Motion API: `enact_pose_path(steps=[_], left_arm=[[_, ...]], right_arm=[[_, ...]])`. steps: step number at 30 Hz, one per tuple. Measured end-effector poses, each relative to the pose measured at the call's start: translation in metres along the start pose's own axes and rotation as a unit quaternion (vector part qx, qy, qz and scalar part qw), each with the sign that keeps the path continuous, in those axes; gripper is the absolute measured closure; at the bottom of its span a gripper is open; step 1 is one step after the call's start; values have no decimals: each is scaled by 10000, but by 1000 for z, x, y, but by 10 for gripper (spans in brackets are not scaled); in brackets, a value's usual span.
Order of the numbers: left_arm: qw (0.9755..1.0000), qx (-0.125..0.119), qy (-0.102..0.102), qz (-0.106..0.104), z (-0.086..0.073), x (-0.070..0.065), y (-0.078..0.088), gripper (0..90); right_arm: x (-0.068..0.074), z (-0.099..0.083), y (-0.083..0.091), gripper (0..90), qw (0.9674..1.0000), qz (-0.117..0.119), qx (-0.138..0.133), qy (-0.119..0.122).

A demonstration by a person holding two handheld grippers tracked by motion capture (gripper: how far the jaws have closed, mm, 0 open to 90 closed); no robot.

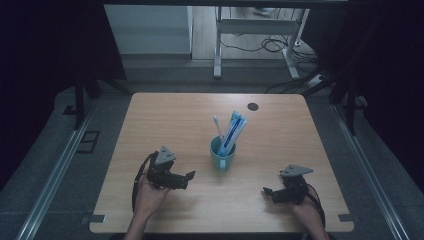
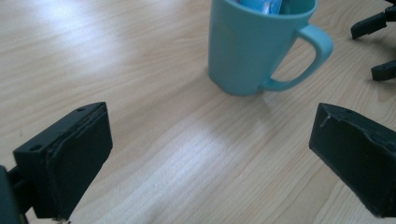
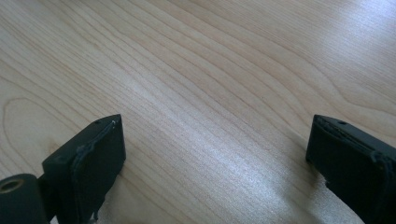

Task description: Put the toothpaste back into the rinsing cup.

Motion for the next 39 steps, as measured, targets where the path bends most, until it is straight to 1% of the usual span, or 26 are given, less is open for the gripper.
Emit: enact_pose_path(steps=[4,11,18,24,28,31,34,35,37,38,39], left_arm=[[10000,13,33,16,-9,0,-1,0],[9999,98,-8,91,-24,-2,-6,0],[9998,183,54,71,-39,-6,-14,0],[9993,371,-28,91,-51,-9,-22,0],[9989,445,-63,100,-55,-11,-26,0],[9981,598,-108,129,-59,-14,-30,1],[9973,660,-237,206,-59,-16,-32,6],[9970,694,-250,248,-59,-17,-33,12],[9956,807,-340,328,-59,-18,-35,31],[9950,873,-365,325,-59,-19,-37,39],[9950,903,-327,285,-59,-19,-38,40]], right_arm=[[0,0,0,46,10000,-11,6,-23],[0,0,0,47,10000,-25,13,-34],[0,0,0,47,10000,-27,-1,-14],[0,0,0,47,10000,-28,-1,-15],[0,0,0,47,10000,-28,-1,-13],[0,0,0,47,10000,-27,0,-18],[0,0,0,47,10000,-28,-1,-15],[0,0,0,47,10000,-28,-1,-15],[0,0,0,47,10000,-29,-3,-11],[0,0,0,47,10000,-28,-1,-15],[0,0,0,47,10000,-28,-1,-15]])
Point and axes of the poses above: each handheld gripper's, and its own axes: y roughly backward along the jaws, z roughly out of its top, x roughly to its left, the point moved 2 cm from there along -y, roughly forward along the jaws, and after that the axes turned 9 degrees about -x, right-handed, at the moved point
